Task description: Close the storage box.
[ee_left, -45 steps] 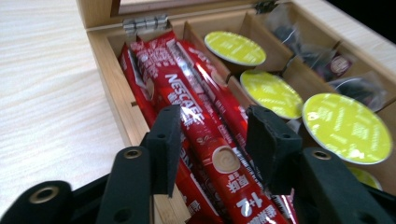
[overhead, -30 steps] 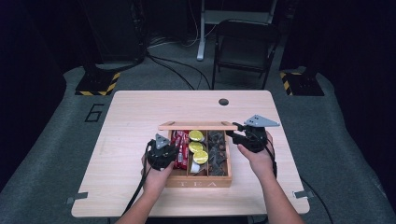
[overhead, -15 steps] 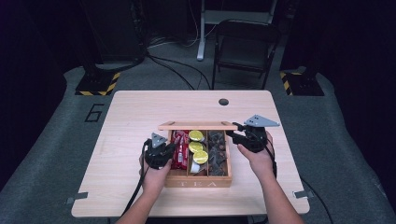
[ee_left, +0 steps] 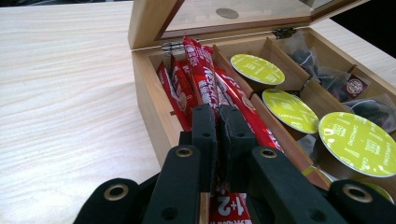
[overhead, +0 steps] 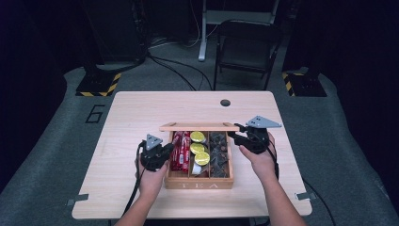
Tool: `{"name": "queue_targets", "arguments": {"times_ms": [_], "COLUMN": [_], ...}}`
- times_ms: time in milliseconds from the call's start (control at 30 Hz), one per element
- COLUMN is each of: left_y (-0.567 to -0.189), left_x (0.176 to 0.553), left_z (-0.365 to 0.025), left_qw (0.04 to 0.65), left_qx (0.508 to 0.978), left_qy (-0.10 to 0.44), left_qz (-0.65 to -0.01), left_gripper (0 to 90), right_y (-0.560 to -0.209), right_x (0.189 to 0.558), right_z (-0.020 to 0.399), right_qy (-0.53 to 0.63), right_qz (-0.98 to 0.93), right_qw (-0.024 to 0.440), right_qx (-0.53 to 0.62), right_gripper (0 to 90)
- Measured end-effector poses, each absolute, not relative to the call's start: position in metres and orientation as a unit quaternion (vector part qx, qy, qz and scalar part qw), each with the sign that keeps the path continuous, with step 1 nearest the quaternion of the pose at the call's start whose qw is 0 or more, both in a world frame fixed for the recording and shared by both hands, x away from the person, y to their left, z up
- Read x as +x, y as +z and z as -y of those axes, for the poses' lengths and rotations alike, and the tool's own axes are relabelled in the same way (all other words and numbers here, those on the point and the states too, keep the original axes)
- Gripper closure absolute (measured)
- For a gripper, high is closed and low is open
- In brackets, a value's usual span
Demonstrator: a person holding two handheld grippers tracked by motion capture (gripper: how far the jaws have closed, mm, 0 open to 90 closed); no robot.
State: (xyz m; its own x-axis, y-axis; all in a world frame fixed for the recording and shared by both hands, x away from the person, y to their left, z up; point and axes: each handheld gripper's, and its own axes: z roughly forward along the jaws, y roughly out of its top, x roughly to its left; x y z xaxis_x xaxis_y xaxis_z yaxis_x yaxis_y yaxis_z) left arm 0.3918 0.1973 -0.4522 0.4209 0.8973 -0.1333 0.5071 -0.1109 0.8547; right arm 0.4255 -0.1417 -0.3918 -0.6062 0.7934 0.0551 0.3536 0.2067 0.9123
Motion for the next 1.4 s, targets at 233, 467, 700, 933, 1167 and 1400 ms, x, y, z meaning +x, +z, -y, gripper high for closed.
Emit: {"name": "queue_targets", "arguments": {"times_ms": [233, 467, 700, 933, 1167, 1400], "left_y": [-0.447, -0.439, -0.434, -0.431, -0.432, -0.438], "left_x": [0.386, 0.377, 0.368, 0.359, 0.353, 0.353], "left_z": [-0.206, -0.221, -0.239, -0.256, -0.270, -0.279], "left_qw": [0.451, 0.444, 0.441, 0.447, 0.455, 0.457], "left_qx": [0.719, 0.728, 0.730, 0.719, 0.706, 0.697], "left_qy": [0.211, 0.218, 0.223, 0.226, 0.230, 0.228], "left_qz": [-0.485, -0.475, -0.471, -0.482, -0.492, -0.502], "left_gripper": [85.3, 85.3, 85.3, 85.3, 85.3, 85.3], "right_y": [-0.392, -0.392, -0.392, -0.392, -0.392, -0.392], "right_x": [0.425, 0.425, 0.425, 0.425, 0.425, 0.425], "right_z": [0.142, 0.141, 0.141, 0.141, 0.141, 0.141], "right_qy": [0.499, 0.499, 0.499, 0.499, 0.498, 0.497], "right_qz": [-0.744, -0.744, -0.744, -0.743, -0.743, -0.743], "right_qw": [0.219, 0.220, 0.220, 0.220, 0.222, 0.222], "right_qx": [0.386, 0.387, 0.387, 0.388, 0.388, 0.388], "right_gripper": [59.0, 59.0, 58.9, 59.0, 59.0, 58.9]}}
